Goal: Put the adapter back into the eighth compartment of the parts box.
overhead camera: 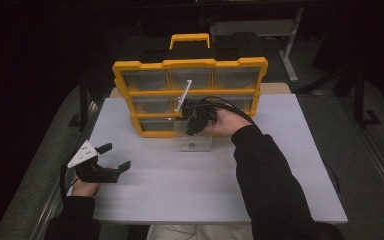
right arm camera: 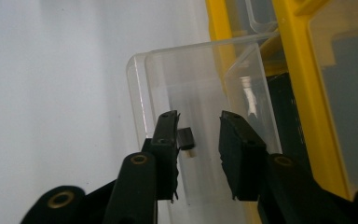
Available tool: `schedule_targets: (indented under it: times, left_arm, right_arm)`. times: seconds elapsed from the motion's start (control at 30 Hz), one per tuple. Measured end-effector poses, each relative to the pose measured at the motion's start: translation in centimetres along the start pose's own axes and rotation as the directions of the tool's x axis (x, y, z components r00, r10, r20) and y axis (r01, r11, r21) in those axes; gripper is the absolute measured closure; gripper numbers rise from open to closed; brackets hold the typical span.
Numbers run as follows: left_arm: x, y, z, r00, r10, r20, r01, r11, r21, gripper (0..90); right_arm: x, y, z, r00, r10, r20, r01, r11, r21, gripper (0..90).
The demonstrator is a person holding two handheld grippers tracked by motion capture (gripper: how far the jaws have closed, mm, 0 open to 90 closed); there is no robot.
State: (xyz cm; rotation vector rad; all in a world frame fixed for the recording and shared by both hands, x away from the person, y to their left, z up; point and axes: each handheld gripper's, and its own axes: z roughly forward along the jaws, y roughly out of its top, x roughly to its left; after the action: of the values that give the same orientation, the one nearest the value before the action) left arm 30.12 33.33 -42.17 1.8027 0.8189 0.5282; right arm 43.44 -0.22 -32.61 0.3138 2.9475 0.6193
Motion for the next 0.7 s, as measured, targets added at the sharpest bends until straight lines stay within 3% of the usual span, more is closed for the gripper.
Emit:
schedule_targets:
  times: [0.7]
  left_arm:
    - [-0.1,0.0,0.0,1.0000,0.001,0.001,-0.001,1.0000,0.004,0.0]
  right_arm:
    - [0.5,-1.6,-2.1,0.9980,0.043,0.046,-0.042,0.999,-0.014,22.3]
